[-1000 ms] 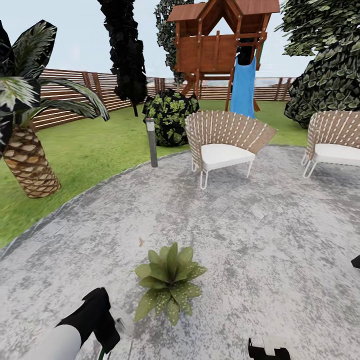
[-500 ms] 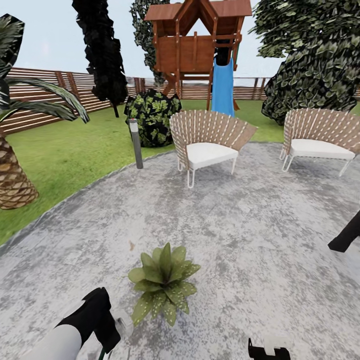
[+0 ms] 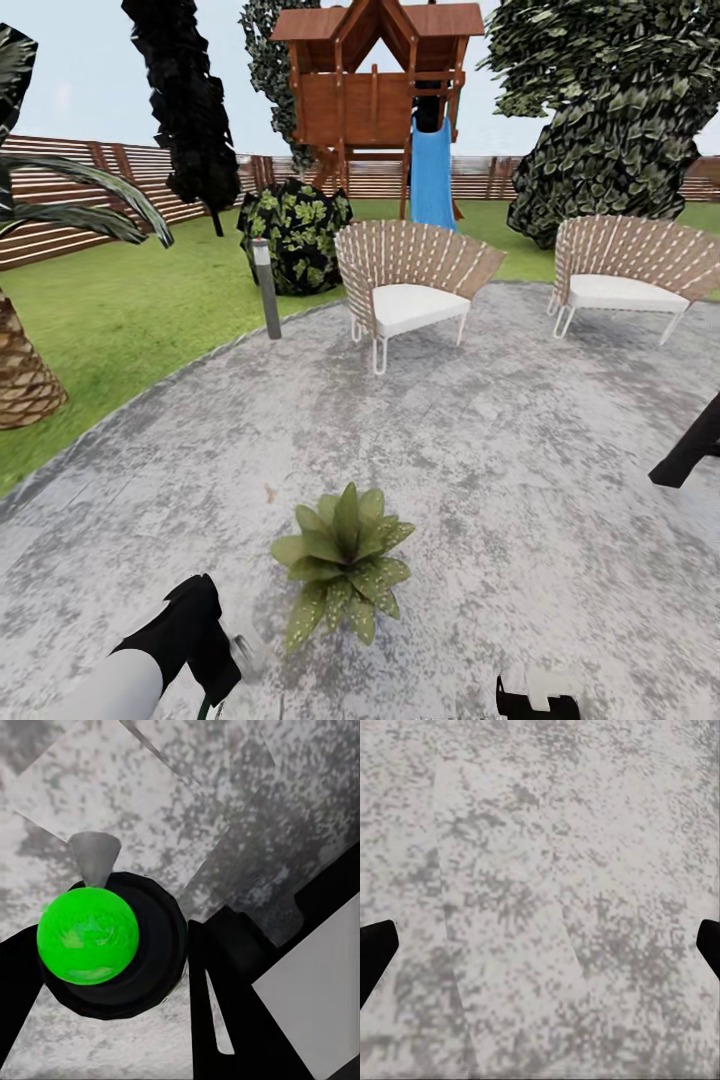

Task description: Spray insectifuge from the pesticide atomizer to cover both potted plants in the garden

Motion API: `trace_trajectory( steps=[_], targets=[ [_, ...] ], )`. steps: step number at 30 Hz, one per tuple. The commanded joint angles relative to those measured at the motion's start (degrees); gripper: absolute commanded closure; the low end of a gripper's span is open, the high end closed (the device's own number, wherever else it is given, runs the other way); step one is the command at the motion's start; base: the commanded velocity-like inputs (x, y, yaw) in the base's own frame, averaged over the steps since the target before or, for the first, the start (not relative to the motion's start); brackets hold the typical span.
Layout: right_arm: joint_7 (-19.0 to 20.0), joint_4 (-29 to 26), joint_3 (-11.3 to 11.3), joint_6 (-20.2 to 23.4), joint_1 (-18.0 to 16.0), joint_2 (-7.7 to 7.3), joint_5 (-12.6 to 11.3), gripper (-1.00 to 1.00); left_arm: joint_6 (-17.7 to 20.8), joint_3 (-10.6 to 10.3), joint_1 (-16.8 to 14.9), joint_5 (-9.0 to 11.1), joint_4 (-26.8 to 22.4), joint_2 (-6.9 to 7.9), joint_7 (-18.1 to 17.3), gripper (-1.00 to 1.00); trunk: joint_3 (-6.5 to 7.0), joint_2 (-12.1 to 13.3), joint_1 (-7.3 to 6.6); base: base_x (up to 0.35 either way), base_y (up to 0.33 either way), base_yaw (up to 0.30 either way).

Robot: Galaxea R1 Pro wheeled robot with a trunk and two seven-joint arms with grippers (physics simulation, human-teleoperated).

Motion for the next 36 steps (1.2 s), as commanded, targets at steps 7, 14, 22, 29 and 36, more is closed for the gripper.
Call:
trace_trajectory(
  steps=[7, 14, 22, 29, 36],
  targets=[
    [-0.2, 0.1, -0.4, -0.2, -0.1, 0.03, 0.6, -1.00, 0.4, 0.2, 0.0, -0.4, -0.1, -0.13, -0.3, 1.00, 0.07, 0.0, -0.01, -0.017, 0.313, -0.256],
    [-0.2, 0.1, -0.4, -0.2, -0.1, 0.09, 0.6, -1.00, 0.4, 0.3, 0.0, -0.3, -0.1, -0.22, -0.3, 1.00, 0.07, 0.0, -0.01, -0.014, 0.043, -0.045],
    [-0.2, 0.1, -0.4, -0.2, -0.1, 0.09, 0.6, -1.00, 0.4, 0.3, 0.0, -0.3, -0.1, -0.12, -0.4, 1.00, 0.07, 0.0, -0.01, 0.000, 0.003, -0.280],
    [-0.2, 0.1, -0.4, -0.2, -0.1, 0.08, 0.6, -1.00, 0.5, 0.3, 0.0, -0.2, -0.1, -0.14, -0.4, 1.00, 0.07, 0.0, -0.01, 0.000, 0.244, -0.299],
    [-0.2, 0.1, -0.5, -0.2, -0.1, 0.04, 0.6, -1.00, 0.9, 0.2, -1.1, -0.3, -0.2, -0.17, -0.7, 1.00, 0.07, 0.0, -0.01, 0.000, 0.063, -0.174]
  ],
)
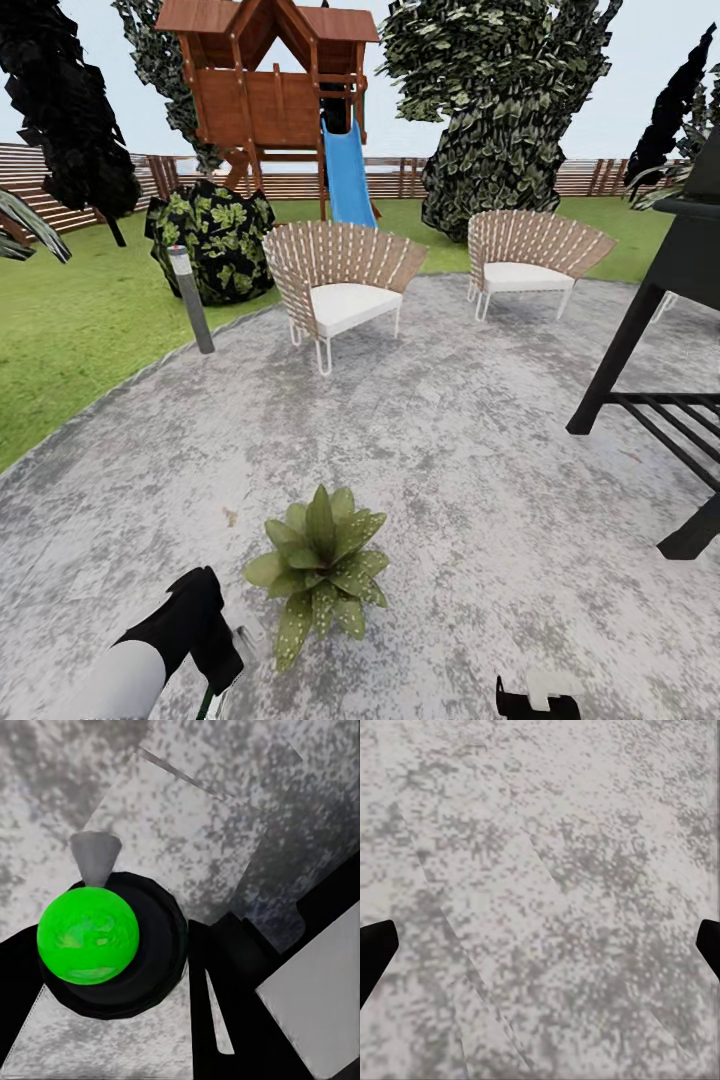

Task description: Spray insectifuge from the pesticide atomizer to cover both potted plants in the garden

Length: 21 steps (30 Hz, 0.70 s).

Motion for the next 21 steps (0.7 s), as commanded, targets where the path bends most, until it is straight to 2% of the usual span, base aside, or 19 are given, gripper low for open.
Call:
trace_trajectory(
  steps=[1, 5, 7, 10, 13, 14, 15, 16, 21],
  targets=[
    [-0.2, 0.1, -0.3, -0.2, 0.0, -0.03, 0.6, -1.00, 0.5, 0.3, -0.2, -0.4, -0.1, 0.04, -0.3, 1.00, -0.05, 0.0, -0.01, 0.000, 0.001, -0.008],
    [-0.1, 0.1, -0.3, -0.2, 0.0, -0.08, 0.7, -1.00, 1.1, 0.1, -4.1, -0.7, 0.0, -0.69, -1.0, 1.00, -0.05, 0.0, -0.01, 0.000, 0.000, -0.001],
    [-0.1, 0.1, -0.4, -0.2, -0.1, -0.08, 0.7, -1.00, 1.1, 0.0, -7.0, -0.9, 0.0, -0.89, -2.9, 1.00, -0.05, 0.0, -0.01, 0.000, 0.000, 0.000],
    [-0.1, 0.1, -0.4, -0.2, 0.0, -0.08, 0.7, -1.00, 1.1, -0.2, -9.4, -1.3, 0.1, -0.82, -5.6, 1.00, -0.05, 0.0, -0.01, 0.000, 0.000, 0.000],
    [-0.1, 0.1, -0.3, -0.1, 0.0, -0.08, 0.7, -1.00, 0.9, -1.4, -9.3, -1.3, 0.8, -0.20, -6.0, 1.00, -0.05, 0.0, -0.01, 0.000, 0.000, 0.000],
    [-0.1, 0.1, -0.3, -0.1, -0.1, -0.08, 0.7, -1.00, 0.9, -2.8, -9.2, -1.2, 0.9, 0.00, -6.1, 1.00, -0.05, 0.0, -0.01, 0.000, 0.000, 0.000],
    [-0.1, 0.2, -0.3, -0.1, 0.0, -0.08, 0.7, -1.00, 0.9, -5.2, -9.0, -1.0, 1.1, 0.28, -6.2, 1.00, -0.05, 0.0, -0.01, 0.000, 0.000, 0.000],
    [-0.1, 0.2, -0.3, -0.1, 0.0, -0.08, 0.7, -1.00, 1.0, -5.9, -8.9, -0.9, 1.1, 0.49, -6.3, 1.00, -0.05, 0.0, -0.01, 0.000, 0.000, 0.000],
    [-0.1, 0.2, -0.3, -0.1, -0.1, -0.08, 0.7, -1.00, 1.0, -6.6, -8.2, -2.1, 1.1, 0.55, -7.6, 1.00, -0.05, 0.0, -0.01, 0.036, 0.043, 0.000]
  ],
)
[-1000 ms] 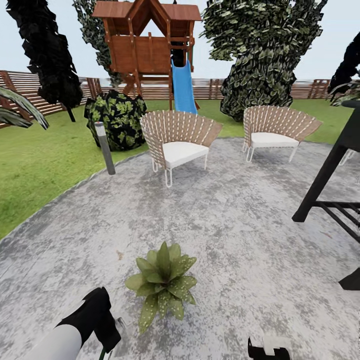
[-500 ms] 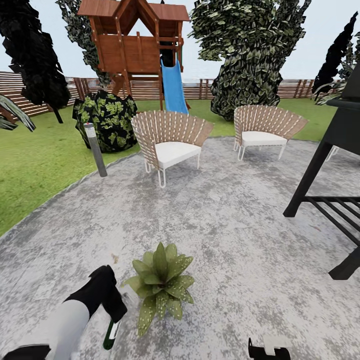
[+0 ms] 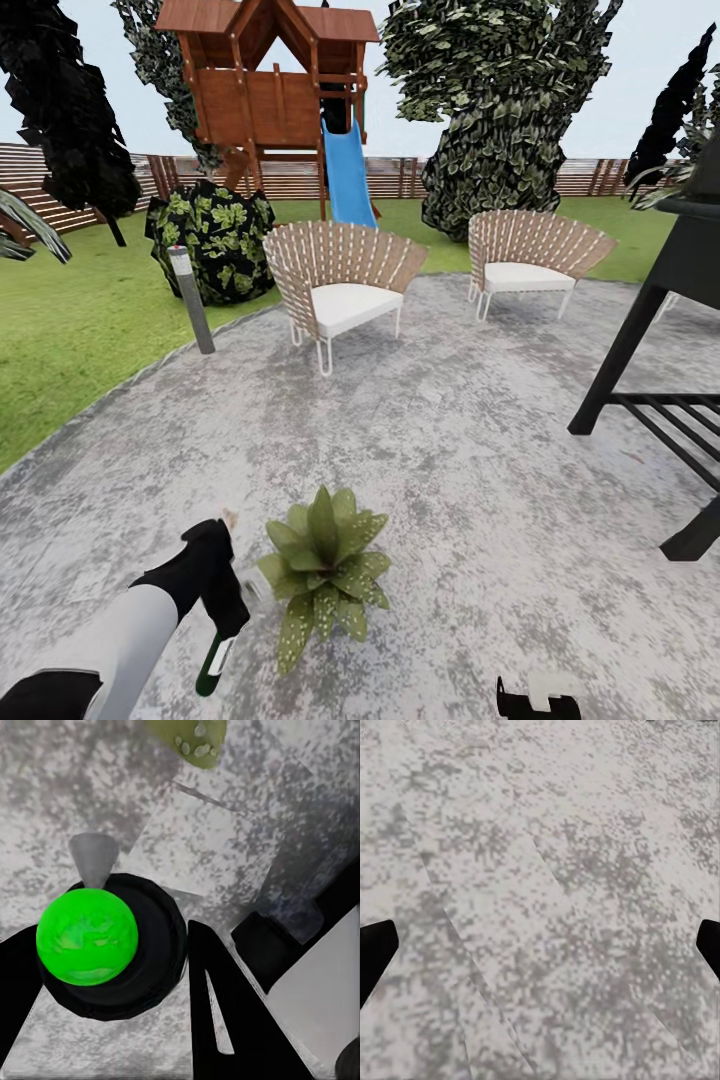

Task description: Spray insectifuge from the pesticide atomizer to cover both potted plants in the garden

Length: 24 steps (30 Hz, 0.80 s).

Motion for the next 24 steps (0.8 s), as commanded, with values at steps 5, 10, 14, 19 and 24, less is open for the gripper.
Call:
trace_trajectory(
  steps=[5, 10, 14, 19, 24],
  targets=[
    [-0.2, 0.0, -0.4, -0.2, 0.0, 0.08, 0.6, -1.00, 0.6, -0.1, -0.5, -4.6, -0.9, -0.50, -4.8, 1.00, -0.05, 0.0, 0.00, 0.155, 0.255, 0.000],
    [-0.2, 0.0, -0.4, -0.3, 0.0, 0.08, 0.5, -1.00, 0.5, -0.1, -0.9, -6.2, -1.0, -0.91, -8.5, 1.00, -0.05, 0.0, 0.00, 0.049, 0.119, -0.157],
    [-0.2, 0.0, -0.4, -0.3, -0.1, 0.06, 0.5, -1.00, 0.6, -1.3, -1.0, -10.4, -1.2, -3.38, -10.5, 1.00, -0.05, 0.0, 0.00, 0.001, 0.003, -0.057],
    [-0.2, 0.0, -0.4, -0.3, 0.0, 0.06, 0.5, -1.00, 0.1, -1.4, -0.8, -11.1, -1.1, -2.54, -10.7, 1.00, -0.05, 0.0, 0.00, 0.000, 0.000, -0.002],
    [-0.2, 0.0, -0.4, -0.3, 0.0, 0.06, 0.5, -1.00, 0.3, -1.1, -0.8, -10.3, -1.1, -0.70, -11.2, 1.00, -0.05, 0.0, 0.00, 0.022, 0.026, 0.000]
  ],
)
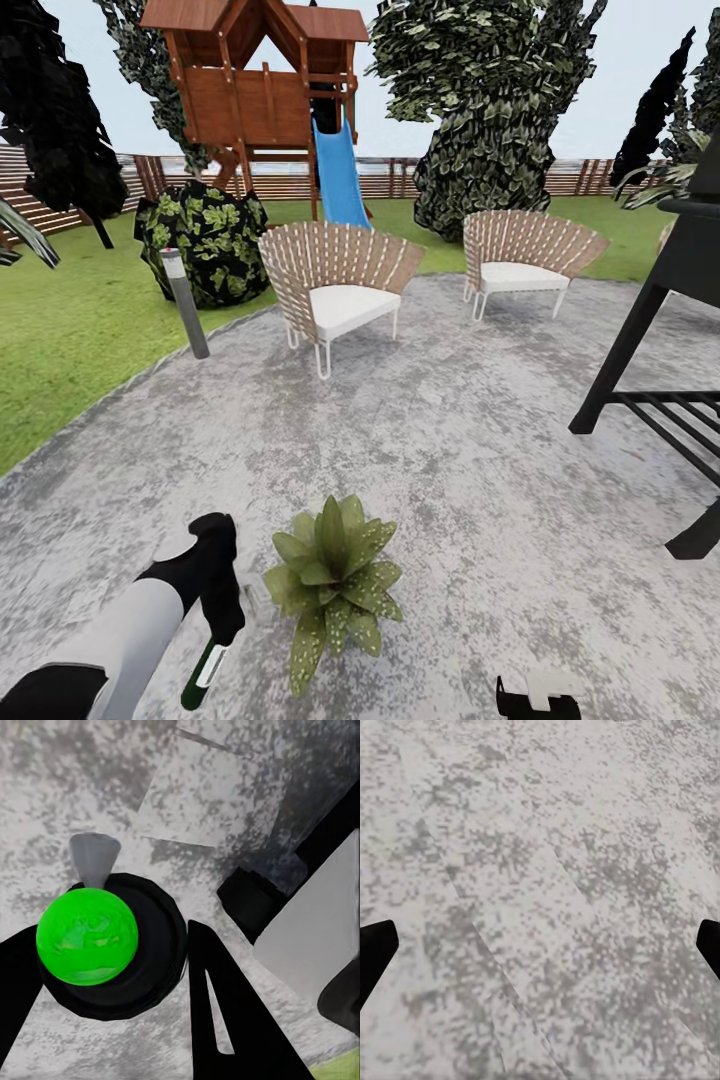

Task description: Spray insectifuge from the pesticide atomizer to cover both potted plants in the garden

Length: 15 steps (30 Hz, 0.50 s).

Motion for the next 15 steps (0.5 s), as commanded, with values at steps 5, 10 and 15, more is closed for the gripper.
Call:
trace_trajectory(
  steps=[5, 10, 15],
  targets=[
    [-0.2, 0.1, -0.4, -0.2, 0.0, 0.00, 0.6, -1.00, 1.0, -0.6, -0.1, -0.2, -0.2, -0.77, -0.5, 1.00, -0.05, 0.0, 0.01, 0.178, 0.230, -0.062],
    [-0.2, 0.1, -0.4, -0.2, 0.0, 0.05, 0.6, -1.00, 0.9, -0.6, 0.1, -0.2, -0.2, -0.92, -0.5, 1.00, -0.05, 0.0, 0.01, 0.073, 0.095, -0.285],
    [-0.2, 0.1, -0.4, -0.2, 0.0, 0.05, 0.6, -1.00, 0.6, -0.6, 0.4, 0.0, 0.2, -1.33, -0.5, 1.00, -0.05, 0.0, 0.01, 0.002, 0.003, -0.108]
  ],
)
